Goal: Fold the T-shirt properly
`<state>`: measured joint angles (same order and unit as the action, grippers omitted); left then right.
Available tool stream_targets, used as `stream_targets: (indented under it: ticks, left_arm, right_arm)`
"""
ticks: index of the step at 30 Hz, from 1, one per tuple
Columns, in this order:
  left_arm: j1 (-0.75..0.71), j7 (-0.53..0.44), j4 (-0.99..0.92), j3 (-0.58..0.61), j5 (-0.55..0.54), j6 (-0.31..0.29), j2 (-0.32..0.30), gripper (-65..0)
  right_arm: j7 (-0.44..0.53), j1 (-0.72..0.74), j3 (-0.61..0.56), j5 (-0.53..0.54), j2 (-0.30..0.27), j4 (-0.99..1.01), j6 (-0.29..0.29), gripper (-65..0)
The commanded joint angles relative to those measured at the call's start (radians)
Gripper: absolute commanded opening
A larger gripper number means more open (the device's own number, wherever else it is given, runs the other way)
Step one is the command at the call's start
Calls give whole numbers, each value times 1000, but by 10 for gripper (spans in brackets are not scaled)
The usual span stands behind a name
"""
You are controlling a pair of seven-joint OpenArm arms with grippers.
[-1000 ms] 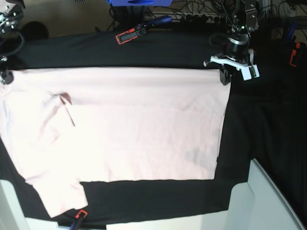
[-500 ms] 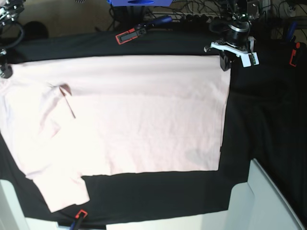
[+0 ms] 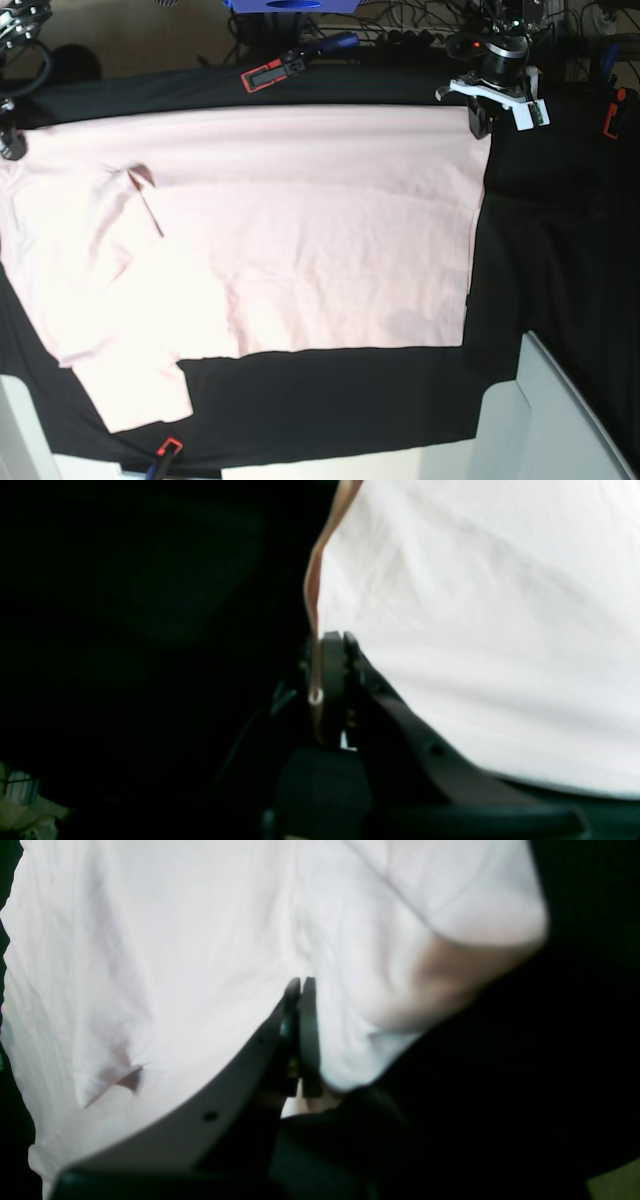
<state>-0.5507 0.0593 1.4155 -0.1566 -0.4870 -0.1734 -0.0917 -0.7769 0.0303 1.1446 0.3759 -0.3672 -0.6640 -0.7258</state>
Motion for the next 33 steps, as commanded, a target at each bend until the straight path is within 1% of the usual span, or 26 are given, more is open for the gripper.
stream_targets:
  ticks: [1,12,15,21,22,23,27,28,29,31,33]
  left_arm:
    - [-10,-39,3,-14,-2,30,-15,-650]
    - [-6,-37,-20,-13,0,30,-12,-650]
    - [2,-37,-48,-13,0,30,-13,-650]
    - [24,-37,-91,-7,0,30,-15,-650]
    - [24,-37,-91,-7,0,30,-15,-642]
    - [24,-34,-91,-11,0,30,-15,-613]
    - [24,-32,-89,-14,0,30,-15,-435]
    - [24,-31,-89,-14,0,30,-16,-401]
    - [25,-31,-89,-14,0,30,-16,-375]
    - [25,-31,-87,-14,0,30,-30,-354]
    - [25,-31,-86,-14,0,30,-33,-349]
  right_arm:
    - [-6,-5,2,-39,-20,-10,28,-650]
    - [-6,-5,2,-41,-20,-10,28,-650]
    - [-6,-5,2,-41,-6,-9,28,-650]
    - [-6,-5,2,-41,1,-7,28,-649]
    - [-6,-5,2,-41,1,-7,28,-631]
    - [-6,-5,2,-41,1,-7,28,-599]
    - [-22,-5,10,-41,3,-7,28,-405]
    - [-42,-5,12,-41,10,-7,28,-364]
    - [-56,-5,13,-38,15,-9,28,-337]
    - [-66,-5,13,-36,17,-9,28,-332]
    - [-63,-5,15,-36,17,-9,28,-332]
